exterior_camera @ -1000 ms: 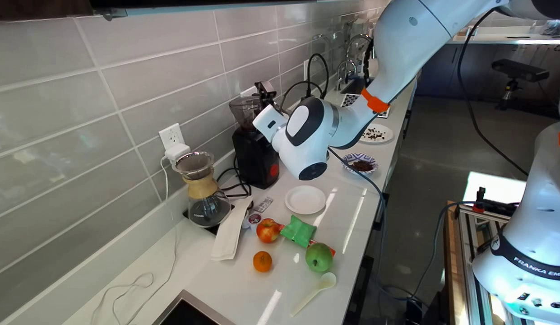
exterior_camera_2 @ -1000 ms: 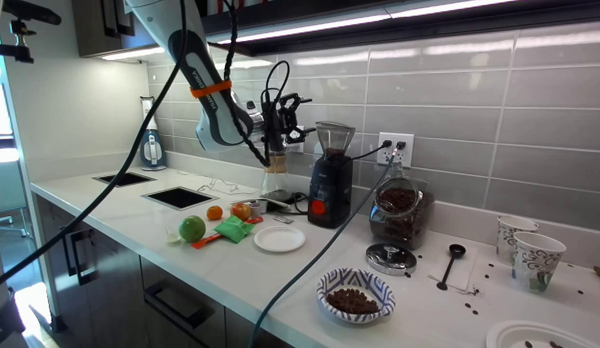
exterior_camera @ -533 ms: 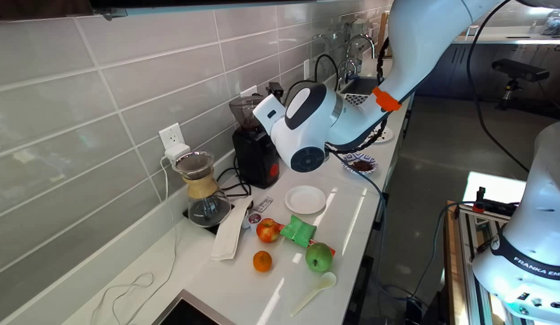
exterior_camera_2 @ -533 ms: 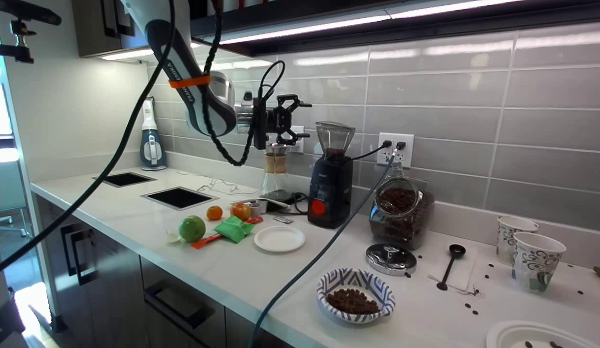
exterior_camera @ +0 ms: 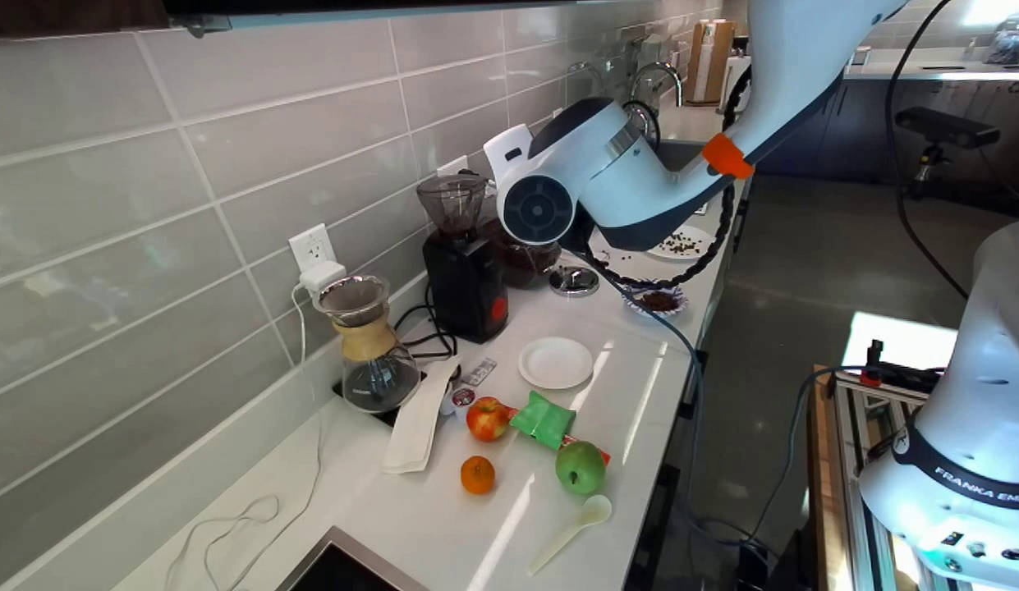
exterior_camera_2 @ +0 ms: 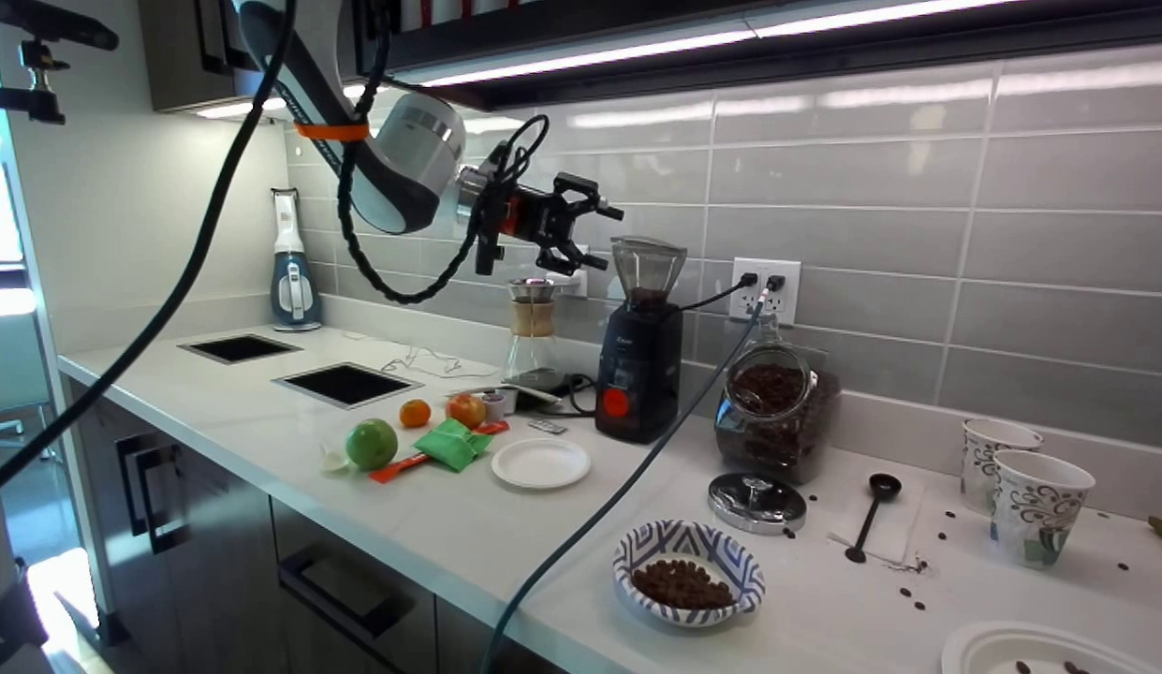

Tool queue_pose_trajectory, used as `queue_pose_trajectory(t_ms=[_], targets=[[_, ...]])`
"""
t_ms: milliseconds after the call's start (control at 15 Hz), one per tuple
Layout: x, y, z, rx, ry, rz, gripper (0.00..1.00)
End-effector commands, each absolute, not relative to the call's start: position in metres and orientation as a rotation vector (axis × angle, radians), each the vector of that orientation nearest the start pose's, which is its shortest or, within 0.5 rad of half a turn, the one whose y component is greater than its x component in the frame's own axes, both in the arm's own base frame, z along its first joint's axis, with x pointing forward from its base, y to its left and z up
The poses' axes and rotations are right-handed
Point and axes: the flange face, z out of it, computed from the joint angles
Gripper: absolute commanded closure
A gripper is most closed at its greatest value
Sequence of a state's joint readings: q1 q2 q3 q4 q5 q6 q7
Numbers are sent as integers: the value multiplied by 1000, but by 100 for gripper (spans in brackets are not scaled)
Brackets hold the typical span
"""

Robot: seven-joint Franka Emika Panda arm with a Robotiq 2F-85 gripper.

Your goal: Pick up the clear lid on the white plate and put it on the black machine

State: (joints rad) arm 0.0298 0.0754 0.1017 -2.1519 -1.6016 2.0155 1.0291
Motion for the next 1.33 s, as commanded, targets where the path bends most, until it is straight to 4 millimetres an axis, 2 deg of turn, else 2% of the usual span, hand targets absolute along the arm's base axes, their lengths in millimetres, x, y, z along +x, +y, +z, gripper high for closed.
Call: queue_pose_trajectory(t_ms=[0,200,267,333,467,600,667,800,1133,1267], targets=[[563,-5,409,2043,-20,695,47],[564,-19,417,2176,-77,768,70],[566,-13,412,2100,-24,728,78],[566,-17,414,2109,-29,734,60],[566,-16,414,2108,-28,734,76],[567,-13,414,2109,-22,737,78],[563,-11,415,2141,-15,755,94],[571,-16,426,2281,-90,797,100],[582,-37,450,2529,-228,910,100],[584,-43,454,2629,-286,939,100]])
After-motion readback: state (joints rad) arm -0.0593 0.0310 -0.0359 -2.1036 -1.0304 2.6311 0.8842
